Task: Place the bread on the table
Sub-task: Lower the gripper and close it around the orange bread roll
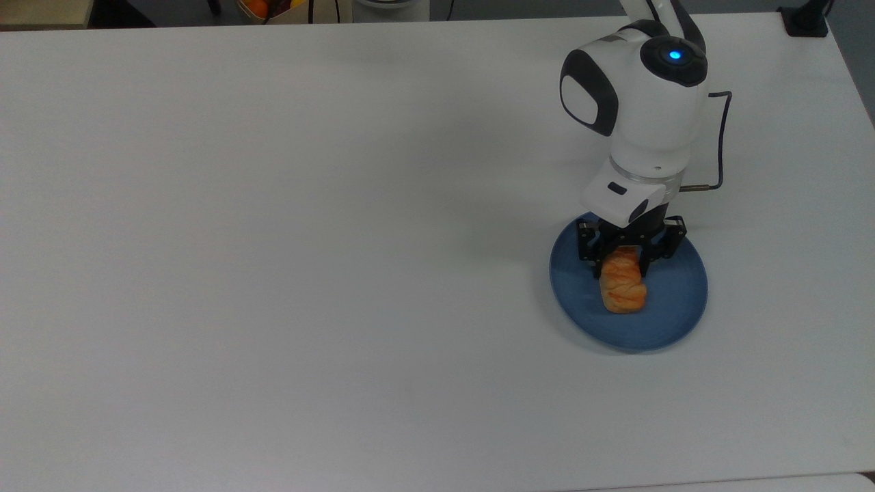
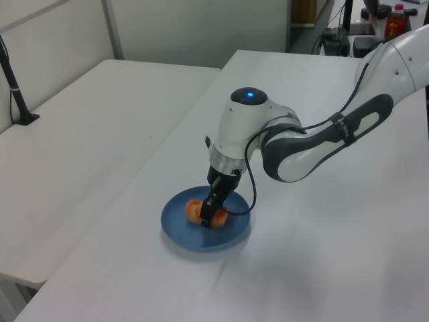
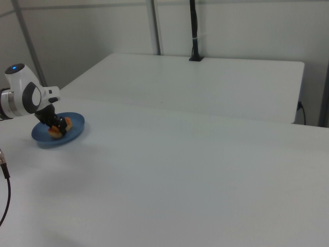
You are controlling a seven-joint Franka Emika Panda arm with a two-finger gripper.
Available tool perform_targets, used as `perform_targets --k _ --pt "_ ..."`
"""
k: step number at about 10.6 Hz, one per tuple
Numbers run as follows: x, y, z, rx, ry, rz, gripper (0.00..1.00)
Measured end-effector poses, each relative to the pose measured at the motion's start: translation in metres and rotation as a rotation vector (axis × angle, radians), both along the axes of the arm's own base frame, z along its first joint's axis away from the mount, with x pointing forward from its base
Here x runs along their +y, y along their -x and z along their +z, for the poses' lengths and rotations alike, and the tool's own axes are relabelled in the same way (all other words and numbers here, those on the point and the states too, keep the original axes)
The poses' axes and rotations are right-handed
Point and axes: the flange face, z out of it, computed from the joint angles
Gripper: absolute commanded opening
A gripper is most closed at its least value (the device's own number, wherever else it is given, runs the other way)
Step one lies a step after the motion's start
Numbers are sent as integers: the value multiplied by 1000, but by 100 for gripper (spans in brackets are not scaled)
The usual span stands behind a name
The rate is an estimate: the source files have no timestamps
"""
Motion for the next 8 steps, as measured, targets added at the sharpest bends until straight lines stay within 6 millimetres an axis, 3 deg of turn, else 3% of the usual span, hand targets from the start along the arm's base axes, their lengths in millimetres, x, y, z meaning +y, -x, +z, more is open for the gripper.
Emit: perform_targets --k 2,6,8 --pt "0 -1 2 -6 0 0 2" --pt "0 -3 9 -31 19 15 0" --pt "0 -6 42 -73 3 15 0"
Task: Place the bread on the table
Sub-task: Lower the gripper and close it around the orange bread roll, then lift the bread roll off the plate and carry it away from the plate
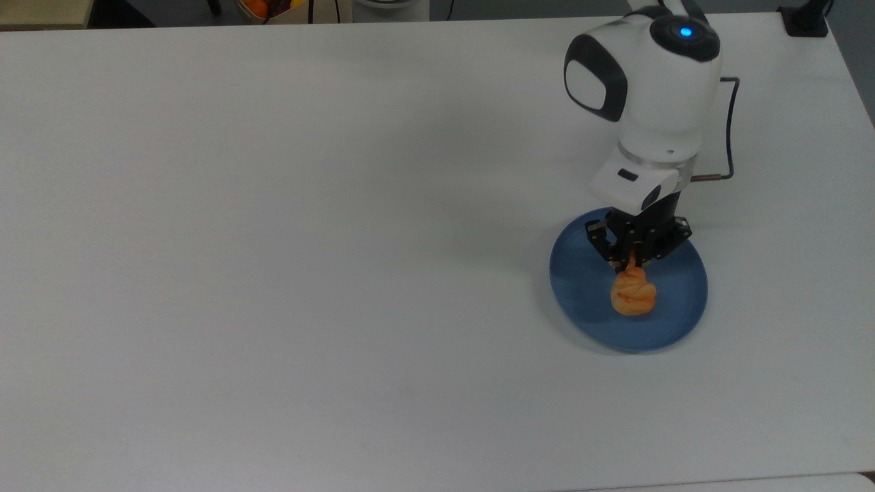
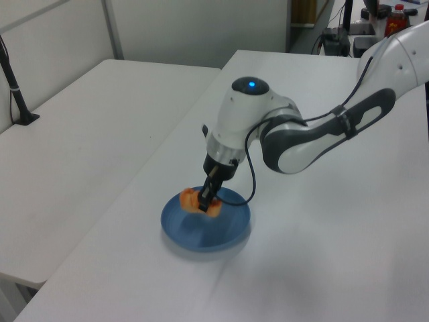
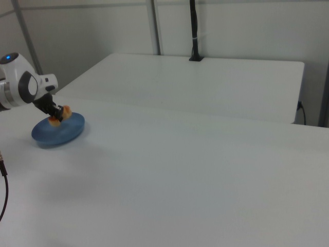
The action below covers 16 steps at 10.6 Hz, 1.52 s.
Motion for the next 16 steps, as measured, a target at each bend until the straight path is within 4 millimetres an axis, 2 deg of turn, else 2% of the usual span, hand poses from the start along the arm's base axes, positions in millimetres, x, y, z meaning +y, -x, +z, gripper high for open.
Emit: perform_targets --k 1,3,5,7,8,10,14,16 --pt "-5 0 23 -11 -3 -6 0" --pt "-27 2 75 -15 7 -23 0" --pt "-70 4 120 -1 33 -39 0" --pt "-130 8 165 15 66 -48 0" --pt "-165 12 186 16 79 -55 0" --pt "-239 17 209 18 104 -77 0" --pt "-406 21 209 60 132 -118 0" --pt "-490 32 212 80 111 -110 0"
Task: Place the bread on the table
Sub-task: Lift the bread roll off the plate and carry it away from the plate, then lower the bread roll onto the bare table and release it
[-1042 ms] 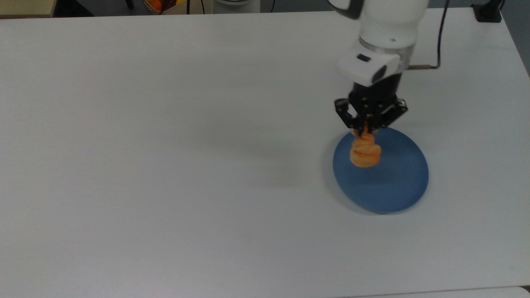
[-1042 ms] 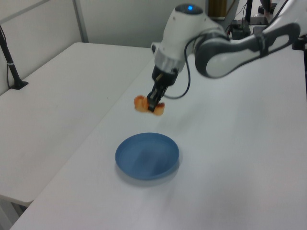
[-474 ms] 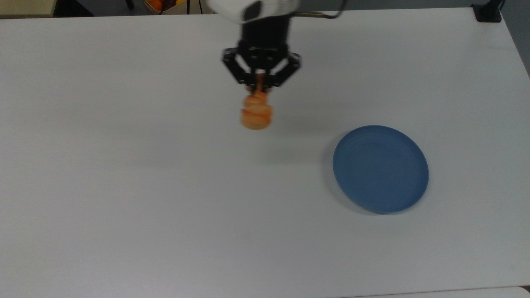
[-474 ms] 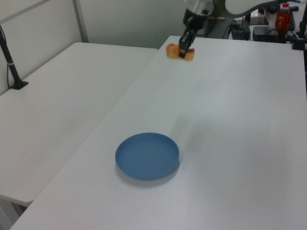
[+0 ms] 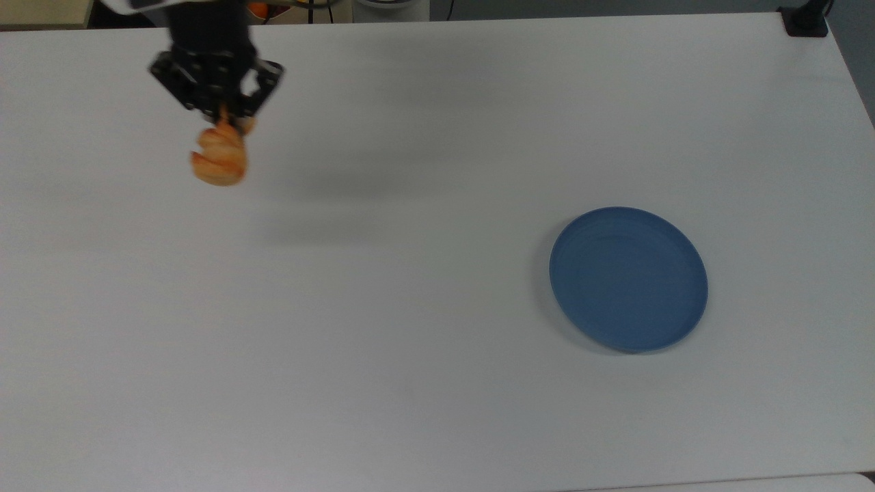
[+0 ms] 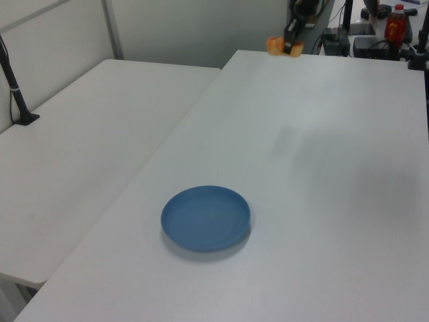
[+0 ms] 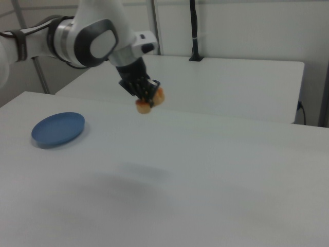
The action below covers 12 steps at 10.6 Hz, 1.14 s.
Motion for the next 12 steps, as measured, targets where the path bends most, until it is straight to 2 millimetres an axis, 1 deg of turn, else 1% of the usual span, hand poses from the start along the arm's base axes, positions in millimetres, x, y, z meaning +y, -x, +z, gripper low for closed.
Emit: perform_targets --k 1,2,3,5,7,8,10,11,12 --pt "-38 9 0 14 -6 1 0" --pt "-72 18 -2 24 -2 1 0" --pt "-102 27 -6 37 7 1 0" --pt "-157 49 -28 83 18 14 0" --pt "-212 79 -62 148 14 43 0" --pt "-236 92 -81 180 4 50 0" --pt "-276 111 -114 221 -9 62 0" --pt "-292 118 -127 228 -5 84 0" --pt "-304 124 -139 238 -4 115 0"
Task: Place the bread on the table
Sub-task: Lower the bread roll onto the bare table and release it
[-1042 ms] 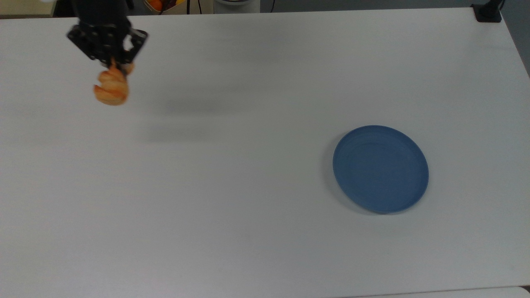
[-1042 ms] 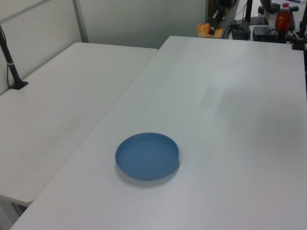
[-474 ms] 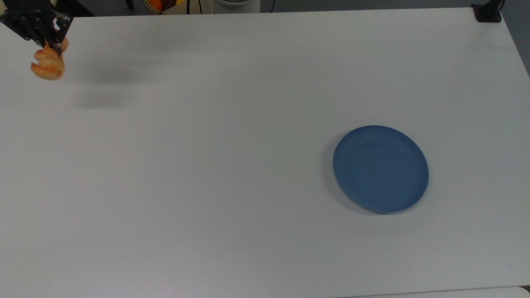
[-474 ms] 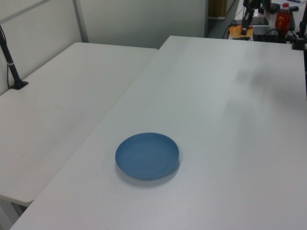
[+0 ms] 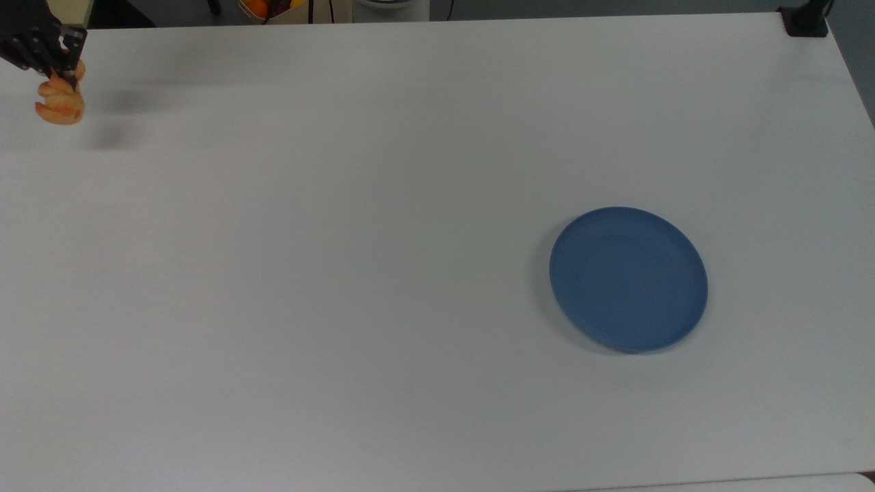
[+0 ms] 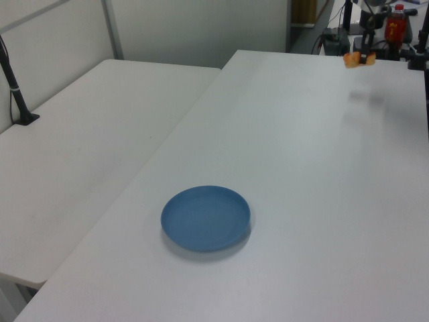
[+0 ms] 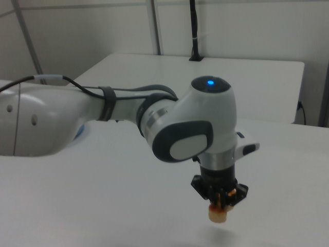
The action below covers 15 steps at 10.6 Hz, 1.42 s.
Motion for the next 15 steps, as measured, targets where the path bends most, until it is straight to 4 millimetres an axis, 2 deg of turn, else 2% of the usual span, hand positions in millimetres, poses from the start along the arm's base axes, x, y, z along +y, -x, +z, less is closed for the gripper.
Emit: perform_targets --k 2,5,7,9,12,13,15 --pt "-11 -3 -25 -7 14 33 0" --pt "-18 -21 -73 -54 66 102 0" --pt "-20 -23 -94 -45 69 158 0" --pt "-20 -24 -101 -39 67 178 22" --pt "-20 -24 -100 -40 68 184 96" --pt "-20 -24 -100 -42 70 184 100" --pt "-20 -24 -100 -43 71 184 100"
